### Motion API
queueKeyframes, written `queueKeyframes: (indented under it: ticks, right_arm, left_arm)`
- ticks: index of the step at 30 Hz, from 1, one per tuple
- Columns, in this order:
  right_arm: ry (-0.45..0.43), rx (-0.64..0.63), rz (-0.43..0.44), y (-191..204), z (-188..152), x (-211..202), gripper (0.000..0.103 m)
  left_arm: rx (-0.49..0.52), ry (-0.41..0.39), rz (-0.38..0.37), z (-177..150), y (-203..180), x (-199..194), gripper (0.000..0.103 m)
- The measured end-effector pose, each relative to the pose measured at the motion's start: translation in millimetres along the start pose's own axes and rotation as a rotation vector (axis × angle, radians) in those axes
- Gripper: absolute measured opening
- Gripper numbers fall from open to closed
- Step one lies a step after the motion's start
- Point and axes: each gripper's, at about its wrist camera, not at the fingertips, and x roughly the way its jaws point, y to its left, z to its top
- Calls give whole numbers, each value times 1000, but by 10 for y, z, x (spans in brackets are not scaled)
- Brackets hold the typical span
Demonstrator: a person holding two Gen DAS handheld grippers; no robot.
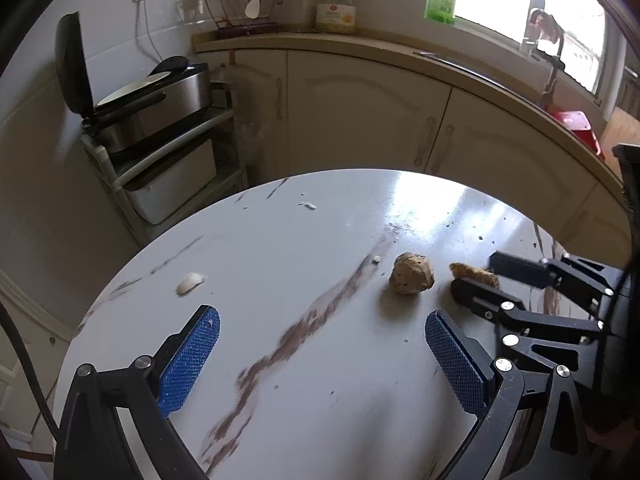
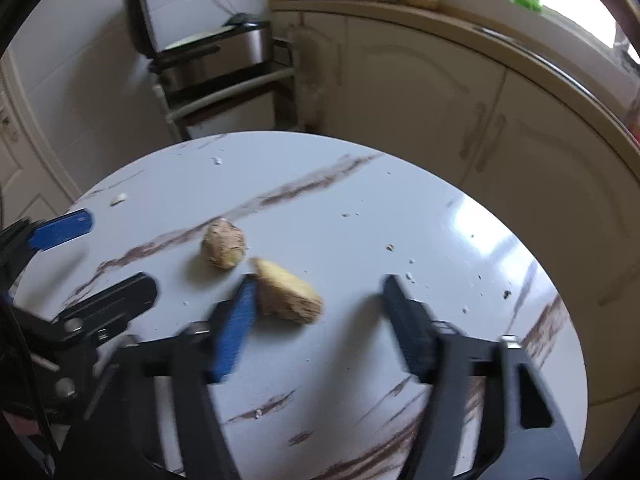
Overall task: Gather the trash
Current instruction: 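Grasp the round ginger piece with the left tool while the right tool grasps the long ginger piece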
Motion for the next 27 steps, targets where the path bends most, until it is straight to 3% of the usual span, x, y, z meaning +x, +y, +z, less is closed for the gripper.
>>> queueKeyframes:
  ticks: [2, 10, 12, 16, 20, 27]
  right_arm:
    - [-6, -3, 11, 8, 5, -22, 28]
    - [-39, 96, 34, -293, -142, -218, 28]
    - [-47, 112, 33, -362, -188, -303, 28]
    - [-56, 132, 37, -450, -244, -435, 28]
    - [-61, 144, 44, -482, -286, -490, 28]
    - [-77, 170, 63, -483, -416, -632, 28]
  left_arm:
    - [8, 5, -13, 52, -31, 86, 101]
    - [76, 43, -19, 218, -312, 535, 101]
    - [90, 51, -7, 279, -342, 628, 96]
    - [85, 32, -16, 349, -339, 717, 74]
    - [77, 33, -59, 343, -361, 703, 25]
    - [45, 27, -98, 137, -326, 548, 24]
